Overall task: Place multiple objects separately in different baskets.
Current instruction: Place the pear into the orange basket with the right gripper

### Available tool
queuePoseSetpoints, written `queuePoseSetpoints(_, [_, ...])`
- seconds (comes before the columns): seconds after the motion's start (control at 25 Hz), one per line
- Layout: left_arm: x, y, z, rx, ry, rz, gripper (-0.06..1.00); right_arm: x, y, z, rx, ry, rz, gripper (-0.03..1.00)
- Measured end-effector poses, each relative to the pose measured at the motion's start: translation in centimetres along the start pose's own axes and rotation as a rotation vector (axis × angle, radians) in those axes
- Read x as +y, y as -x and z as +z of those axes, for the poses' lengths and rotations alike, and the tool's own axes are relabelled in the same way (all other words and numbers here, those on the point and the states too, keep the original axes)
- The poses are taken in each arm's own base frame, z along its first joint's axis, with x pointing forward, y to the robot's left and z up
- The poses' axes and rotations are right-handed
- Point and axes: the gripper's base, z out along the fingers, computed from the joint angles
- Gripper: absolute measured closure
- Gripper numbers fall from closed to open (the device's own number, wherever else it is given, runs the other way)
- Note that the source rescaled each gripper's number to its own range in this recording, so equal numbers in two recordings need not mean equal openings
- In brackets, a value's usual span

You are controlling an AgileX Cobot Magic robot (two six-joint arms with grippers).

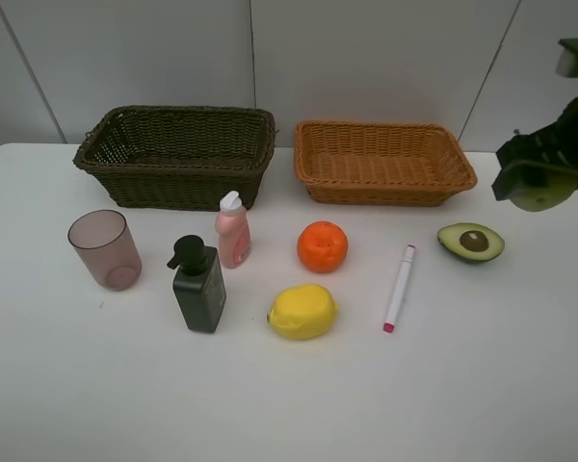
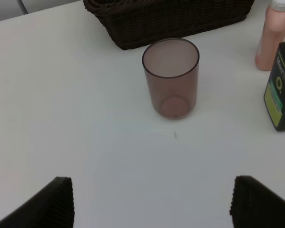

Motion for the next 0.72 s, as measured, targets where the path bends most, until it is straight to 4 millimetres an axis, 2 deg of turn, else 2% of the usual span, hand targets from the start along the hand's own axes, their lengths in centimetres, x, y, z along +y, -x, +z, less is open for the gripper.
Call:
queuePoseSetpoints(0.24, [0.0,0.0,0.0,0.000,0.000,0.000,0.06,0.4,1.6,-0.2,-0.165,0.033,-0.087,0.29])
queuePoseSetpoints(0.52, [0.0,0.0,0.0,0.000,0.000,0.000,0.06,0.3,3.1,-0.4,-0.326,0.024,-0.091,0.29])
queuePoseSetpoints(0.72, [0.0,0.0,0.0,0.000,0.000,0.000,0.06,0.1,5.1,1.2,-0.312,0.034,-0.084,0.29])
